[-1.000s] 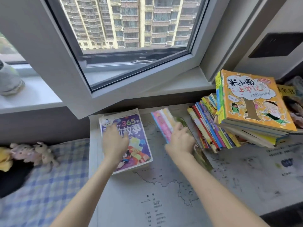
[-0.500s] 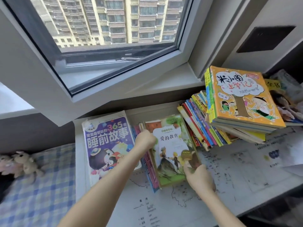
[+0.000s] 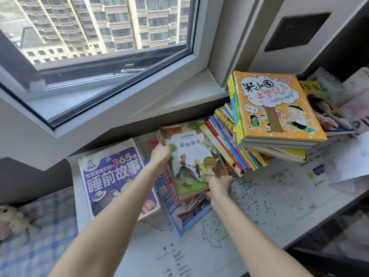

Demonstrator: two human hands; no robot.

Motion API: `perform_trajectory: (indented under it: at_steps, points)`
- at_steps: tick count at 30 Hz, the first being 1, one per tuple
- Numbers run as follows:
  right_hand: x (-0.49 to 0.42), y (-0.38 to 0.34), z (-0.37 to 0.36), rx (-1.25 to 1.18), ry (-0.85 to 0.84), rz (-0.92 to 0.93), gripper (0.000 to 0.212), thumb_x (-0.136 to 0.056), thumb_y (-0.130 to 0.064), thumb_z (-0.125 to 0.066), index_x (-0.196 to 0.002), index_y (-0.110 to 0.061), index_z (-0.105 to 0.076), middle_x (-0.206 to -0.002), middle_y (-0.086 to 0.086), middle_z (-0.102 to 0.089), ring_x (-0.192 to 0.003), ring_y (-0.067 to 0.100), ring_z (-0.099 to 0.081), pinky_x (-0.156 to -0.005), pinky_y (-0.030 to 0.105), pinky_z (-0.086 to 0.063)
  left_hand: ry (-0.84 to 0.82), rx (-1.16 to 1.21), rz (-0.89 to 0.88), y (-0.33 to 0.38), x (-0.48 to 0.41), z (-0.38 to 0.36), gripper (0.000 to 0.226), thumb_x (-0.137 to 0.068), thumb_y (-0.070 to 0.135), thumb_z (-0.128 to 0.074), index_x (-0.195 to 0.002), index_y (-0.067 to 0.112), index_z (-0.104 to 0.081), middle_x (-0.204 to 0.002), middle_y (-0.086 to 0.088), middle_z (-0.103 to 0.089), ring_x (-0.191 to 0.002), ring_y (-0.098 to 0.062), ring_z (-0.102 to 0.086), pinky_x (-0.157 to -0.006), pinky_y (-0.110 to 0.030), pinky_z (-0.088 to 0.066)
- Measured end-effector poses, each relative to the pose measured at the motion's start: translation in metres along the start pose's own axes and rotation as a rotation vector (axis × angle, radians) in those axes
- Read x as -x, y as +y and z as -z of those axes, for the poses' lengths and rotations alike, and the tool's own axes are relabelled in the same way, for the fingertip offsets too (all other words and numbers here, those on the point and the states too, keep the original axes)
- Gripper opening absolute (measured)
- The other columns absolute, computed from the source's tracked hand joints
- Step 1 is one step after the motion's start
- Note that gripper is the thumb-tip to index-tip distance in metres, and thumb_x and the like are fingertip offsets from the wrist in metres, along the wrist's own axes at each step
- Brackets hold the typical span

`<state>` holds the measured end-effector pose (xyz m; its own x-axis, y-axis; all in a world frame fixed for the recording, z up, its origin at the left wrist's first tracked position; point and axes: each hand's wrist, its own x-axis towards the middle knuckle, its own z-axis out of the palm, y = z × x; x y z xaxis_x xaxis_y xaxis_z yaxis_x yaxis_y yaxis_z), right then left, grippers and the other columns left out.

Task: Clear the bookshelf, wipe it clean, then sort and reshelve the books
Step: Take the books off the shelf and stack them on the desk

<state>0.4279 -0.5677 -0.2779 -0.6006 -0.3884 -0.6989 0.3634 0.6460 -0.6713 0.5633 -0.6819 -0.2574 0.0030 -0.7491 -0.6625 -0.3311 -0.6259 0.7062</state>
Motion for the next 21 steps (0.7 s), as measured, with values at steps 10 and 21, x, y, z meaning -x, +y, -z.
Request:
perform_trajectory:
  at_steps: [10, 21]
  points:
    - [0.018, 0.034, 0.044, 0.217, -0.087, -0.248, 0.026, -0.088, -0.002, -0.053, -0.113, 0.002, -0.048, -0.09, 0.016, -0.054, -0.085, 0.036, -0.063, -0.066, 0.037, -0.05, 0.026, -0.477, -0.17, 0.004, 0.014, 0.018, 0.017, -0.082, 0.0, -0.042, -0.08, 0.009, -0.056, -0.074, -0.004, -0.05, -0.08, -0.024, -0.05, -0.066, -0.029, -0.037]
    - [0.036, 0.083, 0.011, -0.185, -0.216, -0.481, 0.004, -0.09, 0.009, -0.054, -0.089, 0.005, -0.056, -0.075, 0.018, -0.06, -0.061, 0.027, -0.056, -0.048, 0.033, -0.047, 0.057, -0.419, -0.265, -0.017, 0.03, 0.034, 0.035, -0.091, 0.003, -0.047, -0.122, 0.008, -0.062, -0.128, -0.01, -0.06, -0.118, -0.024, -0.055, -0.099, -0.035, -0.046]
